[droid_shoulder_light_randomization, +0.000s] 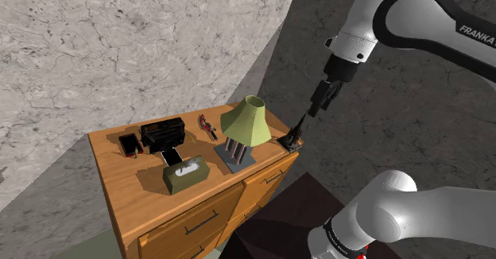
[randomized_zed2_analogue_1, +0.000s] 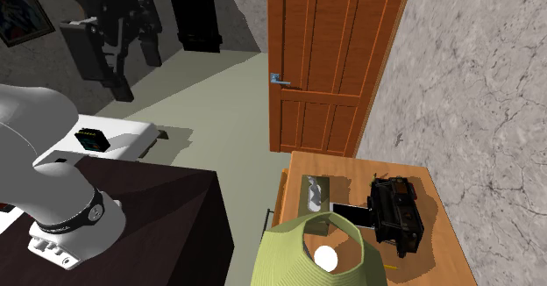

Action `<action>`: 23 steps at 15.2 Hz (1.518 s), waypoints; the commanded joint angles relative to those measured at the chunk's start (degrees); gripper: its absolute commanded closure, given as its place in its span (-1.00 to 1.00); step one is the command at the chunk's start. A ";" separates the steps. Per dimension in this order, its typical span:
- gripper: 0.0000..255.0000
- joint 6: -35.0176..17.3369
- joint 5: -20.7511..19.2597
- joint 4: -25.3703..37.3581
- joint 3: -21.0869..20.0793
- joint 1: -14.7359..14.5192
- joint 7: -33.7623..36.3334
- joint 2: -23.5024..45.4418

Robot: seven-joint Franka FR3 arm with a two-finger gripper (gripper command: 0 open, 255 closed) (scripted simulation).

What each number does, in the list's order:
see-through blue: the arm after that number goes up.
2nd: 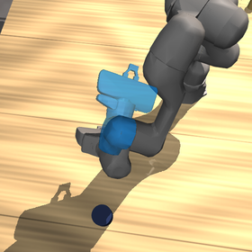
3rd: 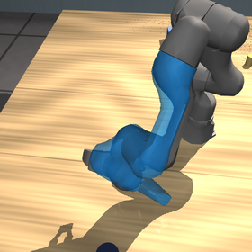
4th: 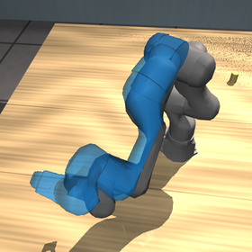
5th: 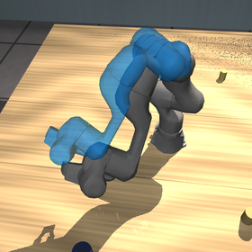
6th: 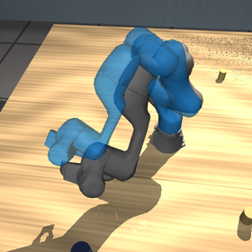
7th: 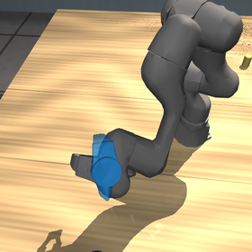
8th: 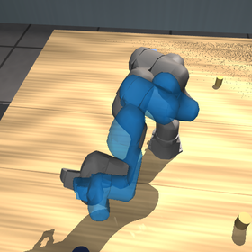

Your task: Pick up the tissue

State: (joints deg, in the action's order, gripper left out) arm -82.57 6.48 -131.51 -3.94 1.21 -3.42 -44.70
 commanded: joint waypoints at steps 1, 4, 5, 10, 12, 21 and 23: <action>-1.00 0.00 0.00 0.00 0.00 0.00 0.00 0.00; -1.00 -6.74 2.54 -6.04 -1.87 0.10 3.11 -1.10; -1.00 -9.05 3.41 -7.89 -2.55 0.09 4.12 -1.26; -1.00 -21.33 7.98 -15.93 -6.38 -0.23 8.91 -0.29; -1.00 -26.61 9.90 -18.50 -8.10 -0.46 10.71 1.05; -1.00 -53.03 18.22 -24.53 -16.67 -1.39 18.09 14.86; -1.00 -59.28 19.56 -24.50 -18.61 -1.31 19.68 19.60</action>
State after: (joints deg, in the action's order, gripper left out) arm -138.60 25.22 -155.58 -21.72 -0.04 15.53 -26.92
